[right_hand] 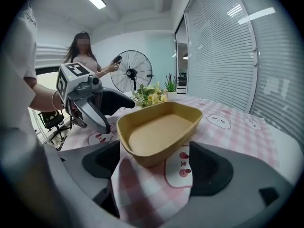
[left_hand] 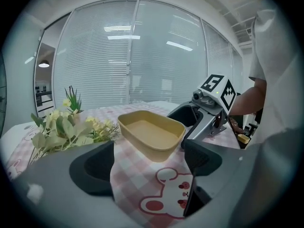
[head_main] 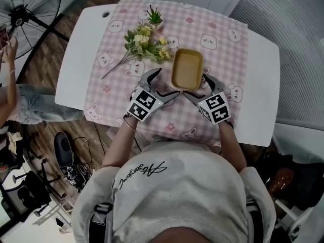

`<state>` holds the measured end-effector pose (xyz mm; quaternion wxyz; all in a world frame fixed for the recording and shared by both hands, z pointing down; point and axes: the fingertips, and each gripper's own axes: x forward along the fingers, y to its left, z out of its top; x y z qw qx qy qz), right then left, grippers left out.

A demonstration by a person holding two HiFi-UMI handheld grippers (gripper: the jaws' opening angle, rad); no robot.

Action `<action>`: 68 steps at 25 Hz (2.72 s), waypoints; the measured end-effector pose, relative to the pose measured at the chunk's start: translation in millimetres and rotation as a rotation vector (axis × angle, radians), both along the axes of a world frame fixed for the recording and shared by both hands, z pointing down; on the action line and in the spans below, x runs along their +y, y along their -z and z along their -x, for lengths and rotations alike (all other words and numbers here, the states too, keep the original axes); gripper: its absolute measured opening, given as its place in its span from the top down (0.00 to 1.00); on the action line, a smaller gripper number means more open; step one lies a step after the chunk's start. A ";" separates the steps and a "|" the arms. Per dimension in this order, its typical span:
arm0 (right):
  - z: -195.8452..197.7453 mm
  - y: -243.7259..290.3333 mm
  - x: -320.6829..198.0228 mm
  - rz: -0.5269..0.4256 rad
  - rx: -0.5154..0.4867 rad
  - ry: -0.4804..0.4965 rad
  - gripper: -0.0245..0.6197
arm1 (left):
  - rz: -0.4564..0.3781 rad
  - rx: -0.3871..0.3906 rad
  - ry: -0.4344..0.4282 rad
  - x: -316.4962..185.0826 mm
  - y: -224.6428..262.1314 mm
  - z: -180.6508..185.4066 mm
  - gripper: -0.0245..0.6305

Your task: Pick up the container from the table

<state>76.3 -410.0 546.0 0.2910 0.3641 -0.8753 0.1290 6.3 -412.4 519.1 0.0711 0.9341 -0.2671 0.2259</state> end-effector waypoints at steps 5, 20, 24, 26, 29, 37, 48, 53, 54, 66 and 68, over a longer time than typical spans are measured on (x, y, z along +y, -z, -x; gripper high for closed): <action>-0.1 -4.2 -3.0 0.031 0.017 0.003 0.28 | 0.025 -0.035 -0.010 -4.0 -7.2 -4.3 0.28; 2.3 -14.2 -5.7 0.086 0.076 0.026 0.34 | 0.047 -0.081 -0.056 -4.9 -18.2 -19.5 0.28; 2.7 -15.7 -7.4 0.082 0.086 0.032 0.36 | 0.050 -0.081 -0.076 -4.7 -19.9 -24.7 0.31; 2.9 -16.0 -7.0 0.086 0.087 0.032 0.37 | 0.051 -0.081 -0.092 -2.7 -20.0 -26.2 0.34; 3.2 -15.9 -6.3 0.087 0.092 0.040 0.39 | 0.055 -0.082 -0.113 -0.9 -20.2 -28.4 0.37; 5.4 -14.0 -5.1 0.082 0.095 0.063 0.42 | 0.029 -0.105 -0.119 -1.1 -20.6 -28.5 0.41; 5.8 -14.0 -4.8 0.076 0.095 0.057 0.44 | 0.001 -0.149 -0.085 -2.4 -25.6 -28.6 0.48; 6.1 -14.2 -5.1 0.074 0.094 0.058 0.44 | 0.010 -0.143 -0.080 -2.8 -25.3 -29.5 0.49; 6.8 -13.9 -5.4 0.074 0.092 0.059 0.44 | 0.011 -0.144 -0.079 -3.0 -24.9 -28.7 0.49; 11.2 2.0 -0.9 0.065 0.066 0.060 0.45 | -0.011 -0.143 -0.075 1.6 -7.6 -24.5 0.49; 11.5 4.2 0.9 0.064 0.065 0.059 0.45 | -0.012 -0.141 -0.076 3.3 -5.4 -24.3 0.49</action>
